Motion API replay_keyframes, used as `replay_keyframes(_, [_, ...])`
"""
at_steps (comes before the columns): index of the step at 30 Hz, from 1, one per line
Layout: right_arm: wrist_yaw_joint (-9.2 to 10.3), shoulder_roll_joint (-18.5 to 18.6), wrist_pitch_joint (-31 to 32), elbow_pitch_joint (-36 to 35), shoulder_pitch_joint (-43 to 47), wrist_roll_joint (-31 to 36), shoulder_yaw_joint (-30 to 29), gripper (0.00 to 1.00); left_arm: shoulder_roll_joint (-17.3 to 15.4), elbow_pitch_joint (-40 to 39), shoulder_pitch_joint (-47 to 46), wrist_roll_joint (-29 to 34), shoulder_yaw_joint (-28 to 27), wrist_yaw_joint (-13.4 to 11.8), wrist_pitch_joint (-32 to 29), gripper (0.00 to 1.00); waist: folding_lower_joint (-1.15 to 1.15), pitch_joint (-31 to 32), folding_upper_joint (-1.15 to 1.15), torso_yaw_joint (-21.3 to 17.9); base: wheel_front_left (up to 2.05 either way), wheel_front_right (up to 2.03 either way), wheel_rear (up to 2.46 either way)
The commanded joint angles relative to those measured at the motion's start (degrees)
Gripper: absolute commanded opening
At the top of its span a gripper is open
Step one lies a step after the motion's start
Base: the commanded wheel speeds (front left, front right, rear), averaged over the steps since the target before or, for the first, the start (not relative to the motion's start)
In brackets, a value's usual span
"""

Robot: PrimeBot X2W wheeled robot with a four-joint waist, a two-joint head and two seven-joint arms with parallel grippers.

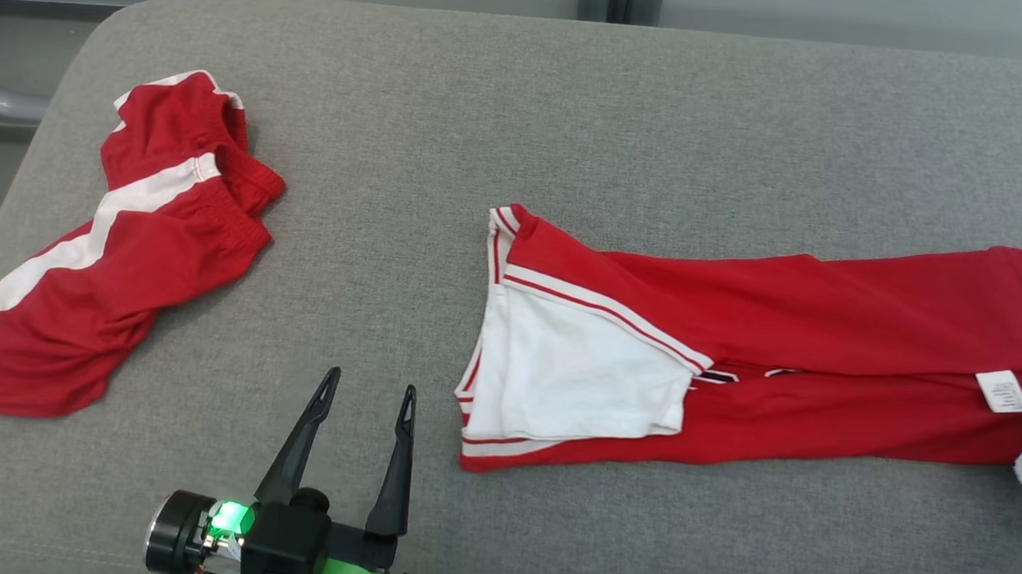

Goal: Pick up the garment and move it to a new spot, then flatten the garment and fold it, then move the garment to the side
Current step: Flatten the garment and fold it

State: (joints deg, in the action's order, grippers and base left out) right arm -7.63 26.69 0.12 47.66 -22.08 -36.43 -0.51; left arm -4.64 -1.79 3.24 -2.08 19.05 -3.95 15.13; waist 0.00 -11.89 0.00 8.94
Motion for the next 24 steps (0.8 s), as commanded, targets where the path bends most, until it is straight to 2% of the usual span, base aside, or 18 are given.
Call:
replay_keyframes(1, [0.25,1.9,-0.8,0.4,-0.7,0.6,0.1,0.00,0.0,-0.1,-1.0,0.7,-0.1,0.4,0.0,1.00,0.00,-0.4,0.00,-0.9,0.00,0.00,0.00])
replay_keyframes(7, [0.21,6.8,-2.3,-2.5,-2.6,2.4,1.8,0.00,0.0,-0.2,-1.3,1.1,-0.4,0.7,0.0,1.00,0.00,-1.2,0.00,-3.1,0.00,0.00,0.00])
replay_keyframes(13, [0.19,8.8,0.8,-12.8,-1.8,3.4,2.3,0.00,0.0,0.1,-1.4,0.9,-0.9,0.9,0.0,1.00,0.00,-1.2,0.00,-4.9,0.00,0.00,0.00])
replay_keyframes(19, [0.18,6.6,6.6,-30.6,3.4,3.2,0.0,0.00,0.2,0.4,-1.4,0.8,-1.0,1.0,0.0,1.00,0.00,-0.8,0.00,-5.4,0.00,0.00,0.00])
replay_keyframes(24, [0.17,2.5,12.6,-46.0,9.2,5.8,-2.9,0.00,0.4,0.5,-1.7,0.6,-1.2,1.2,0.0,1.00,0.00,-0.6,0.00,-4.7,0.00,0.00,0.00])
